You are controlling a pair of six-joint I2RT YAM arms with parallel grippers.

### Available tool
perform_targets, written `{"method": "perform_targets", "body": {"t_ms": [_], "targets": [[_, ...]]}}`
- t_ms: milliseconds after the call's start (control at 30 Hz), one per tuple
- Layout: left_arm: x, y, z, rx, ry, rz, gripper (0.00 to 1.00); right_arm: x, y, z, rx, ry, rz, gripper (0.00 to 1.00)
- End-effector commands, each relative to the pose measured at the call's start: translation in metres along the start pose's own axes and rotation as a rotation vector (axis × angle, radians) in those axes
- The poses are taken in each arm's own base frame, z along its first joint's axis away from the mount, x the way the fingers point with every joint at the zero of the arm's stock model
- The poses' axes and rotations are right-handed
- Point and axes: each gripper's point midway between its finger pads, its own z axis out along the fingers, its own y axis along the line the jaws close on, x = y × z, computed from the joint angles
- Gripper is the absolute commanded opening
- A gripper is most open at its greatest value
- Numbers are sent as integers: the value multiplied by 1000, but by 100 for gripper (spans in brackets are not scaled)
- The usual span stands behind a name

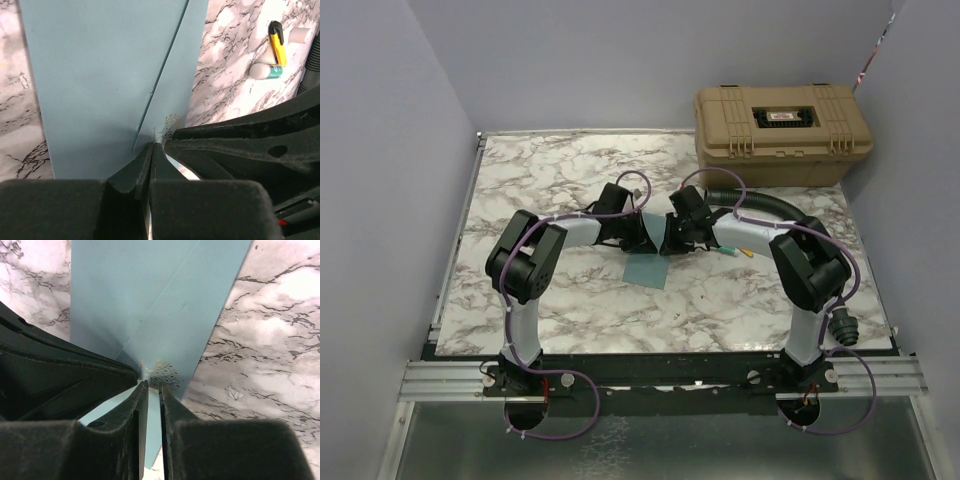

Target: Place the letter into the envelope and seal it

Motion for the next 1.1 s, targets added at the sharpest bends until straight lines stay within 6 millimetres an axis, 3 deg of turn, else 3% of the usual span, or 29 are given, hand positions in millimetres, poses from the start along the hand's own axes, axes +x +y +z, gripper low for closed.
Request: {"method": "perform_targets", "body": {"t_ms": [0, 167, 333, 700, 833, 1067], "targets": [[33, 83, 1, -280, 48, -50, 0, 19, -33, 2, 202, 5, -159, 19], [57, 100, 4, -294, 113, -149, 0, 14, -25, 8, 258, -57, -292, 19], [74, 115, 1, -291, 160, -209, 0, -4, -20, 9, 259, -149, -298, 17], [86, 124, 1, -252, 206, -223, 0, -52, 39, -10, 118, -274, -232, 13], [87, 124, 3, -246, 216, -234, 0, -48, 41, -1, 119, -230, -263, 13], [84, 120, 2, -222, 209, -245, 0, -30, 26, 14, 146, -172, -252, 12]]}}
